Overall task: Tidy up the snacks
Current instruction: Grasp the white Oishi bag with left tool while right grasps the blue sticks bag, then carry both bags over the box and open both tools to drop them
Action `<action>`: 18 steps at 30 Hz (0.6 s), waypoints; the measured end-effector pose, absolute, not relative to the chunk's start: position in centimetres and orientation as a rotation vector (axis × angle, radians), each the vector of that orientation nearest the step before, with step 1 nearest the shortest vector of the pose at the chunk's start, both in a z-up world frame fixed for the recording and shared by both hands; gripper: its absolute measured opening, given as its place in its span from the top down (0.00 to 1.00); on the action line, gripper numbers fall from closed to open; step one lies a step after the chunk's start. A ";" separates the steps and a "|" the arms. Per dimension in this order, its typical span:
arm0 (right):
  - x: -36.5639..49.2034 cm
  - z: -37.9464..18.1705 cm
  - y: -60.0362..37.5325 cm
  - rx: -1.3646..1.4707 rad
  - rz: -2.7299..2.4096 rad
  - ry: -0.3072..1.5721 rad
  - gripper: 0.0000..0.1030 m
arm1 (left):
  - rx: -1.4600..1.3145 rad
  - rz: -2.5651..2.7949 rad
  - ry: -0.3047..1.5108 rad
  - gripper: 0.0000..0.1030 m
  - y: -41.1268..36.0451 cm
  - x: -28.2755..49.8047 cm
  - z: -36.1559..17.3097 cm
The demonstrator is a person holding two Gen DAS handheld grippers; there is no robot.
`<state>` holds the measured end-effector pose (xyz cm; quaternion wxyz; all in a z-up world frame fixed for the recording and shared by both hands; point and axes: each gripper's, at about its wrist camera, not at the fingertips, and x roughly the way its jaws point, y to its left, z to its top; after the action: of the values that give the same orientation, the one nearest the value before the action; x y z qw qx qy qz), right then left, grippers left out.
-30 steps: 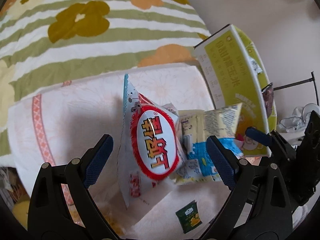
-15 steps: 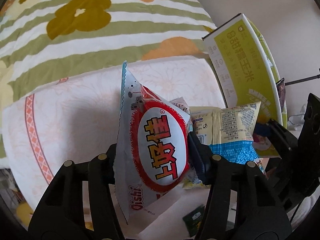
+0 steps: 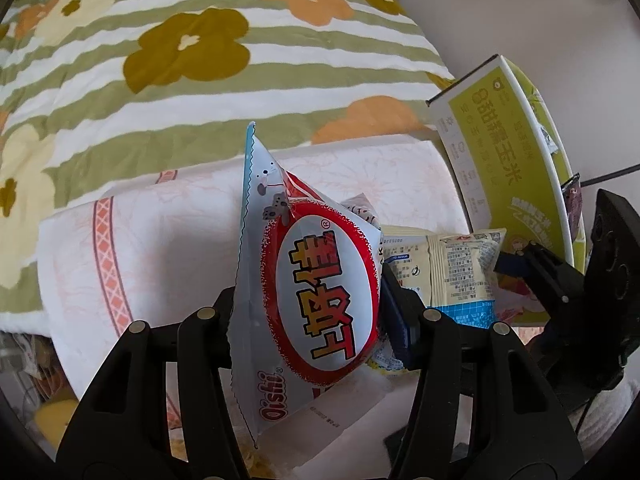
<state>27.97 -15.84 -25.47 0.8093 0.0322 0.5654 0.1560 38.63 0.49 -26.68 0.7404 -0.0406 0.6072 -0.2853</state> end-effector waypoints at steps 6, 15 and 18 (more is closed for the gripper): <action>28.0 -26.1 -15.3 0.022 0.341 1.210 0.12 | -0.067 -0.602 1.291 0.49 1.1 38.2 -25.5; 26.7 -23.4 -14.9 -0.033 0.309 1.137 0.26 | -0.039 -0.559 1.195 0.49 2.9 36.9 -22.0; 26.0 -21.6 -15.1 -0.008 0.306 1.089 0.26 | -0.037 -0.551 1.158 0.49 3.5 36.1 -20.3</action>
<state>26.03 -15.07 -21.64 0.8442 -0.0036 0.5161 0.1448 36.15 3.55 -20.27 0.8012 -0.0173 0.5401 -0.2571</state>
